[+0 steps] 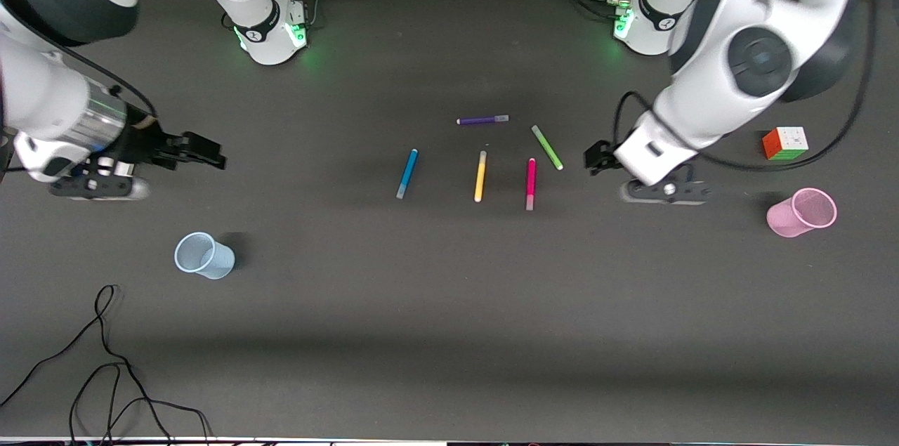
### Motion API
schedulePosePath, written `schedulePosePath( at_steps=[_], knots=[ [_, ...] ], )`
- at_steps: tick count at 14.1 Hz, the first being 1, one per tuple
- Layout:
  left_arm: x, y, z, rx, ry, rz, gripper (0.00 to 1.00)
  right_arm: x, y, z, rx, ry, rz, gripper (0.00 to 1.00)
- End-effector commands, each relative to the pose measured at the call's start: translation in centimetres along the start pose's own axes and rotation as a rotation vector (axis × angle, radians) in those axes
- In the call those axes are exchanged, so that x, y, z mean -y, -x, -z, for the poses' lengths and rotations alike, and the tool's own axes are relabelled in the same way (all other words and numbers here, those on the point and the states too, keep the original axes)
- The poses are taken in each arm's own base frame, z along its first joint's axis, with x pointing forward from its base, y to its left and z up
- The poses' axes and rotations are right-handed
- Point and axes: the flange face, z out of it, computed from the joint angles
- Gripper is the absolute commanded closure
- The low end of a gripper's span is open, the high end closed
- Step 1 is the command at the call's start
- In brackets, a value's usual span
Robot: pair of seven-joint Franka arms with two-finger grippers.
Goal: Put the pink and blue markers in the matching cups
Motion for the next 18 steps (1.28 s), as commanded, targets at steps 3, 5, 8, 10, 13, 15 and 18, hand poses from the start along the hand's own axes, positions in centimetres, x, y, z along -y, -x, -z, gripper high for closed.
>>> schedulePosePath(
  at_steps=[3, 5, 8, 10, 13, 15, 18],
  knots=[
    [-4.6, -1.2, -10.0, 0.034, -0.006, 0.015, 0.02, 8.7, -2.8, -6.6, 0.141, 0.037, -0.027, 0.01],
    [-6.9, -0.6, -14.7, 0.031, -0.001, 0.025, 0.02, 10.1, -3.0, -8.6, 0.184, 0.009, -0.018, 0.01],
    [-7.7, 0.0, -21.8, 0.039, -0.004, 0.035, 0.02, 11.9, -4.2, -13.0, 0.260, -0.007, -0.007, 0.01],
    [-7.7, 1.4, -25.0, 0.049, -0.012, 0.022, 0.02, 13.7, -4.4, -17.7, 0.337, -0.004, -0.020, 0.02],
    [-6.6, 4.8, -27.1, 0.039, -0.022, 0.004, 0.02, 14.3, -5.6, -23.2, 0.422, -0.016, -0.056, 0.06],
    [-7.0, 6.3, -27.4, 0.048, -0.032, -0.013, 0.02, 14.9, -5.7, -26.5, 0.475, -0.017, -0.065, 0.06],
    [-6.3, 7.4, -27.5, 0.063, -0.045, -0.022, 0.02, 15.1, -5.3, -31.3, 0.539, 0.014, -0.071, 0.02]
  ],
)
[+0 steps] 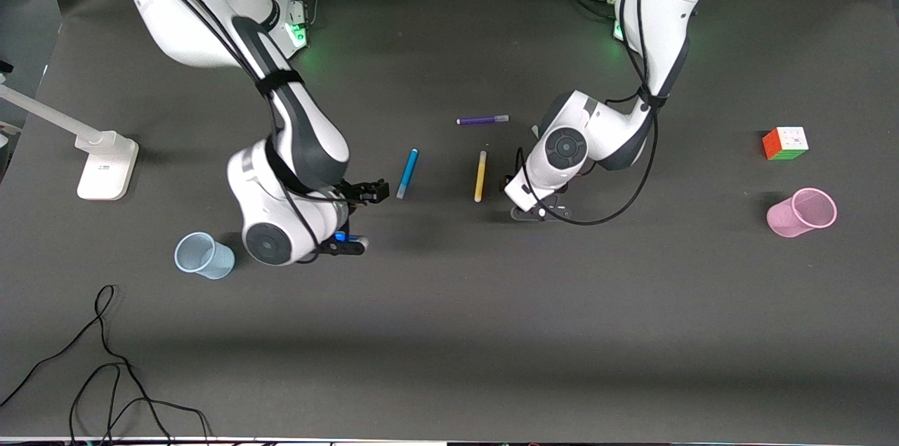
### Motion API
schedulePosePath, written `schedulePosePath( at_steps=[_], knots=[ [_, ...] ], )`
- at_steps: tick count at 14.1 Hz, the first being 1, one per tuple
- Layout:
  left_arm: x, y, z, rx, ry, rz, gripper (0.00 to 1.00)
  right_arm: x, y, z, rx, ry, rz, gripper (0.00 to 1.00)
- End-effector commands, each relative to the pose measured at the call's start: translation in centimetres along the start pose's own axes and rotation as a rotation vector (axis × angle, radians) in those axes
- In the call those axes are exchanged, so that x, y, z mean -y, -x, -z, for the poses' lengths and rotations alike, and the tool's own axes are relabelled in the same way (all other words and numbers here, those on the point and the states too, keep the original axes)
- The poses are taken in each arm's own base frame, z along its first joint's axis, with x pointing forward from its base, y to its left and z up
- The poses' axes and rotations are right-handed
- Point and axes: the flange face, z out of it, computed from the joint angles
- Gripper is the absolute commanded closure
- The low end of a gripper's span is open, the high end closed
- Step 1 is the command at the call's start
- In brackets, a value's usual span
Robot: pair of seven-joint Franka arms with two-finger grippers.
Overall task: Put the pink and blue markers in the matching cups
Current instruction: 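Grasp the blue marker with the right gripper while the left gripper grasps the pink marker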
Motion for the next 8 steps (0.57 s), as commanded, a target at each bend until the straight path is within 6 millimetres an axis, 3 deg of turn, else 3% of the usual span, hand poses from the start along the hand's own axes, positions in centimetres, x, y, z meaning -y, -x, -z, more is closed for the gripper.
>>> schedulePosePath(
  at_steps=[1, 2, 5, 8],
  knots=[
    [0.8, 2.1, 0.9, -0.007, -0.018, -0.001, 0.04, 1.5, -1.2, -2.6, 0.052, 0.009, -0.023, 0.02],
    [0.7, 2.3, 0.6, -0.005, -0.021, -0.007, 0.06, 2.1, -1.3, -3.6, 0.058, 0.019, -0.016, 0.02],
    [0.6, 2.2, 0.3, -0.019, -0.029, -0.026, 0.25, 2.8, -2.0, -6.1, 0.078, 0.037, -0.016, 0.02],
    [0.6, 2.1, -0.2, -0.030, -0.023, -0.028, 0.42, 4.9, -2.4, -9.1, 0.063, 0.059, -0.002, 0.02]
  ],
)
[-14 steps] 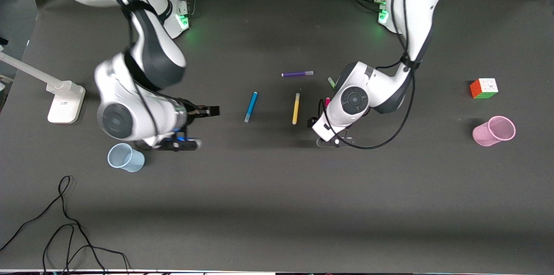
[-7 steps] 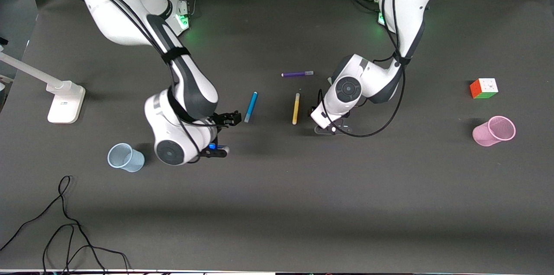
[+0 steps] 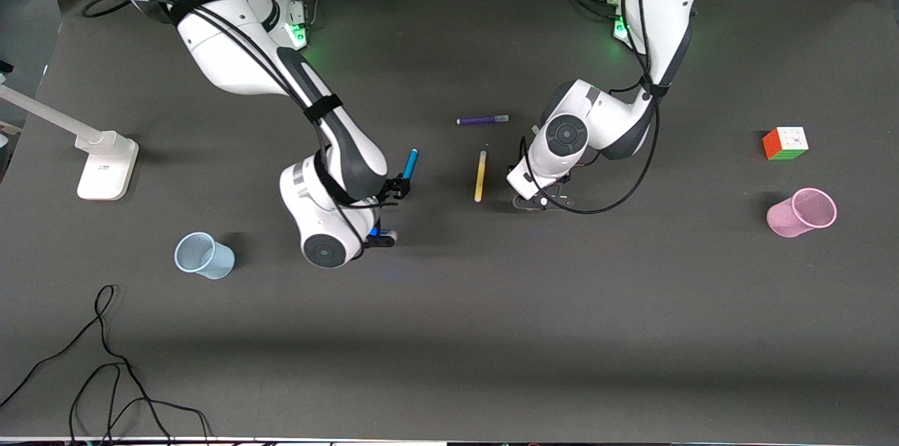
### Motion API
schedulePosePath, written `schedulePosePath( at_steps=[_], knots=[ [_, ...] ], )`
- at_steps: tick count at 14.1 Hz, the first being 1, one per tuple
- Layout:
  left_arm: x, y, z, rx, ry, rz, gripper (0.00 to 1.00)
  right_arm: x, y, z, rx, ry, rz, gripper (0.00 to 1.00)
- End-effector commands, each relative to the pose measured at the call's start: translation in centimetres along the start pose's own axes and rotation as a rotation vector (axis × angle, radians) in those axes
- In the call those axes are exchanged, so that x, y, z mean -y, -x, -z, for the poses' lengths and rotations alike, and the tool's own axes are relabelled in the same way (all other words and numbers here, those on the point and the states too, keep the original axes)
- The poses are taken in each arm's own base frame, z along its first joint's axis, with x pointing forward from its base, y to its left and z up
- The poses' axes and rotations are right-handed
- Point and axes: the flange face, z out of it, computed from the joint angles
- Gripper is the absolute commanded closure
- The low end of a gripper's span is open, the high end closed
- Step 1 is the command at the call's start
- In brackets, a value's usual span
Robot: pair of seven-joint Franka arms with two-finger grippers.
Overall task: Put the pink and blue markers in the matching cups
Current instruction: 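Grasp the blue marker with the right gripper while the left gripper grasps the pink marker, then carry the blue marker to the blue cup while the left gripper carries pink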
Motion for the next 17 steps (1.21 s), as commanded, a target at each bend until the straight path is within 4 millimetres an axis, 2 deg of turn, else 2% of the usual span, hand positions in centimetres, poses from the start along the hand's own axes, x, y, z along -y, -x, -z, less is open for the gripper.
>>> schedulePosePath(
  at_steps=[1, 4, 7, 9, 11, 12, 13, 14, 15, 16, 17],
  knots=[
    [0.0, 0.6, 0.0, -0.026, -0.007, -0.011, 0.50, 1.9, -1.0, -1.5, -0.020, -0.008, -0.022, 0.02],
    [0.1, 0.4, -0.2, -0.055, -0.037, -0.065, 0.69, 2.2, -1.7, -2.2, -0.036, -0.011, -0.023, 0.02],
    [0.3, 0.1, -0.9, -0.070, -0.030, -0.067, 1.00, 2.0, -2.6, -3.1, -0.045, -0.014, -0.032, 0.05],
    [0.4, -0.1, -0.7, -0.078, -0.025, -0.064, 1.00, 2.0, -3.4, -4.3, -0.050, -0.010, -0.045, 0.05],
    [0.4, -0.5, 0.7, -0.089, -0.023, -0.060, 1.00, 2.7, -3.4, -5.4, -0.046, 0.005, -0.037, 0.09],
    [0.6, -0.9, 2.1, -0.105, -0.018, -0.045, 1.00, 2.7, -3.4, -5.6, -0.044, 0.007, -0.039, 0.18],
    [0.9, -1.3, 3.9, -0.108, -0.018, -0.022, 1.00, 2.9, -3.4, -5.8, -0.041, 0.008, -0.039, 0.39],
    [1.5, -1.9, 6.2, -0.089, -0.033, -0.008, 1.00, 3.0, -3.4, -5.9, -0.039, 0.007, -0.039, 0.63],
    [2.2, -2.5, 9.3, -0.068, -0.049, 0.009, 1.00, 3.0, -3.4, -5.9, -0.038, 0.005, -0.039, 0.90],
    [2.5, -2.7, 12.1, -0.037, -0.071, 0.018, 1.00, 3.0, -3.4, -6.0, -0.035, 0.005, -0.040, 1.00],
    [2.7, -2.9, 15.2, -0.012, -0.093, 0.025, 1.00, 2.9, -3.5, -6.0, -0.037, 0.005, -0.042, 1.00]
  ],
)
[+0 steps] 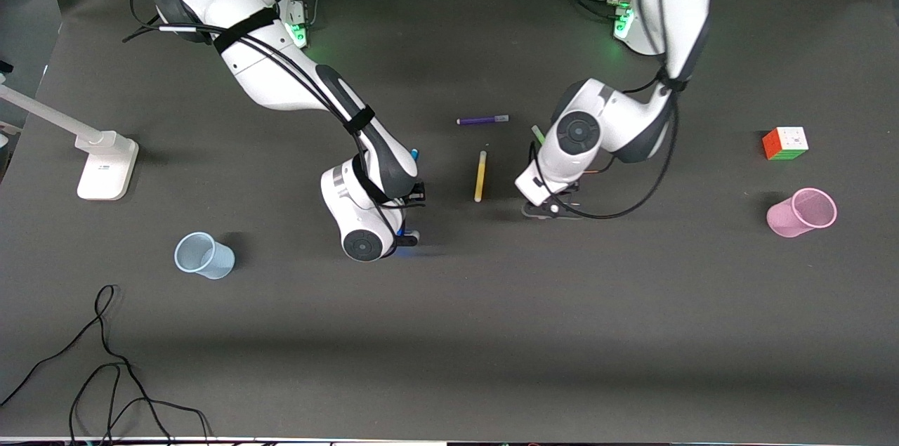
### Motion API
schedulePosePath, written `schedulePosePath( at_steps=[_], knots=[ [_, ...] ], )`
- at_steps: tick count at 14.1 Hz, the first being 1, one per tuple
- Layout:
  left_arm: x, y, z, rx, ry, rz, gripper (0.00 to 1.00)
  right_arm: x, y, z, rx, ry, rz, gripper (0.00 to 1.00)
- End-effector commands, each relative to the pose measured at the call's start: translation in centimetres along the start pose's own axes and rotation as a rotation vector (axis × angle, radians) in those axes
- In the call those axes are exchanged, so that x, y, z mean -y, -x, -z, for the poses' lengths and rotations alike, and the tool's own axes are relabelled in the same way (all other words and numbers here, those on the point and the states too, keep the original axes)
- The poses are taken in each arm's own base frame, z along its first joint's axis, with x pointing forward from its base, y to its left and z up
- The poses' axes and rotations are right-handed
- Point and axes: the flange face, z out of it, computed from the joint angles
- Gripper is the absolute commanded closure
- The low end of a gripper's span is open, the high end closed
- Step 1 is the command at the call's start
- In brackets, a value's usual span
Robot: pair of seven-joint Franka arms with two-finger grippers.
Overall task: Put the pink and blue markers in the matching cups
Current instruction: 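Carry the blue marker to the blue cup while the left gripper carries pink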
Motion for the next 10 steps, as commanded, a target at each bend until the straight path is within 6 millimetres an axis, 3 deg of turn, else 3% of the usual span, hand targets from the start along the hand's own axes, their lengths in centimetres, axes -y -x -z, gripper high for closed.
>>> schedulePosePath(
  at_steps=[1, 5, 7, 8, 10],
  knots=[
    [2.1, -0.7, 9.5, 0.041, -0.056, 0.039, 1.00, 0.5, -0.3, 0.2, -0.005, -0.014, -0.023, 1.00],
    [6.0, -1.2, 18.1, 0.048, -0.141, 0.011, 1.00, 0.5, -0.3, 1.9, -0.031, -0.030, -0.056, 1.00],
    [10.0, -1.3, 21.8, 0.036, -0.134, -0.019, 1.00, 0.6, -0.1, 3.9, -0.059, -0.050, -0.069, 1.00],
    [11.9, -1.2, 23.4, 0.032, -0.129, -0.036, 1.00, 0.7, 0.1, 5.4, -0.082, -0.065, -0.097, 1.00],
    [16.9, -1.2, 25.3, 0.042, -0.103, -0.047, 1.00, 0.5, 1.1, 10.4, -0.164, -0.100, -0.199, 1.00]
  ],
)
